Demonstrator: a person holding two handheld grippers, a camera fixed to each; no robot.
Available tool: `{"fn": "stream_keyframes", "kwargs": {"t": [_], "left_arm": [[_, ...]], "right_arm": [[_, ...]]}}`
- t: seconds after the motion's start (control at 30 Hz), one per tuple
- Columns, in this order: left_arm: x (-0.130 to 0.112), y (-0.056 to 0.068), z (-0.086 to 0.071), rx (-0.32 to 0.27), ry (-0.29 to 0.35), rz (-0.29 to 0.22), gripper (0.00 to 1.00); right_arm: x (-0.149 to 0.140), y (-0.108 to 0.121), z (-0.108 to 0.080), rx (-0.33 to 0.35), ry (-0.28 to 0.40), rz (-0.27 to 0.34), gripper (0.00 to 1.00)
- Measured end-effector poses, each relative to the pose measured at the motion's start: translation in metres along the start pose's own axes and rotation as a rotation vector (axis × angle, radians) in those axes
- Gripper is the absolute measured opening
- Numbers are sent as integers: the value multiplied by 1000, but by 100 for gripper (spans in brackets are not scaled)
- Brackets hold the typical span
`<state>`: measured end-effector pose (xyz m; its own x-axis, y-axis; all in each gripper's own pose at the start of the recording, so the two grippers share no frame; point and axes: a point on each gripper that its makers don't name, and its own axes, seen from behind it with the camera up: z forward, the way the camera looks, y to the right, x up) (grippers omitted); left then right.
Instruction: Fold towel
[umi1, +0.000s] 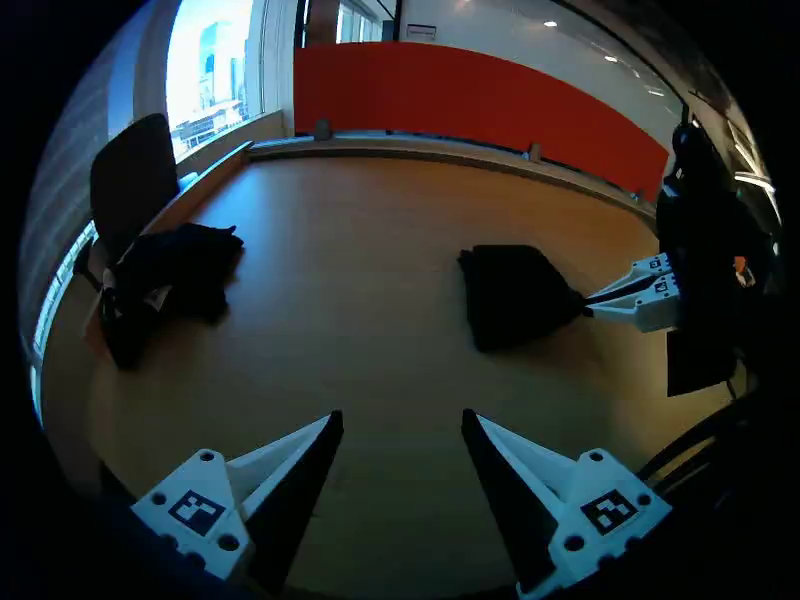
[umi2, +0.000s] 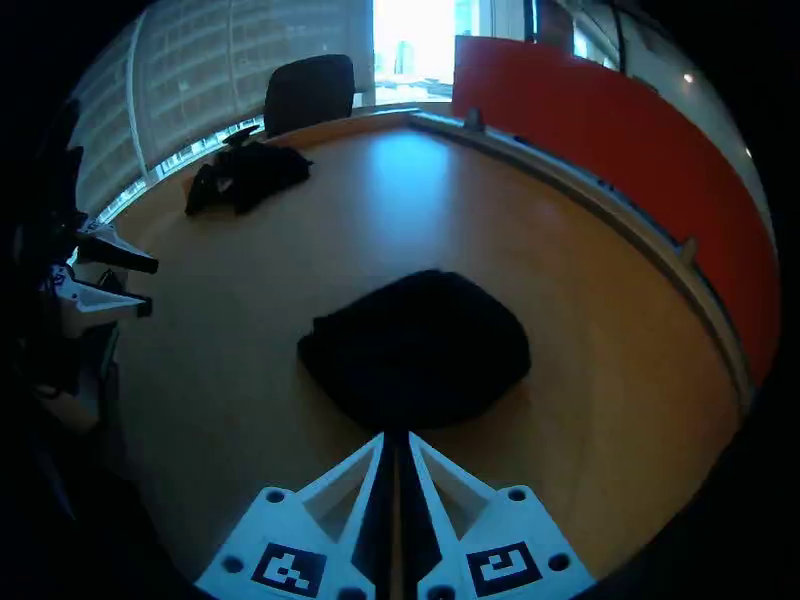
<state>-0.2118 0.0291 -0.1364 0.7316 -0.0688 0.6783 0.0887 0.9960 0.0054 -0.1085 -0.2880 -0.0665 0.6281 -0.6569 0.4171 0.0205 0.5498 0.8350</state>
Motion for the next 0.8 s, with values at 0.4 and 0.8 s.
{"fn": "stream_keyframes", "kwargs": {"t": [0.4, 0.8], "left_arm": [[15, -1, 0, -13, 22, 16, 87], [23, -2, 2, -11, 37, 15, 87]], "right_arm": [[60, 29, -33, -16, 94, -53, 5], [94, 45, -60, -23, 146, -59, 5]]}}
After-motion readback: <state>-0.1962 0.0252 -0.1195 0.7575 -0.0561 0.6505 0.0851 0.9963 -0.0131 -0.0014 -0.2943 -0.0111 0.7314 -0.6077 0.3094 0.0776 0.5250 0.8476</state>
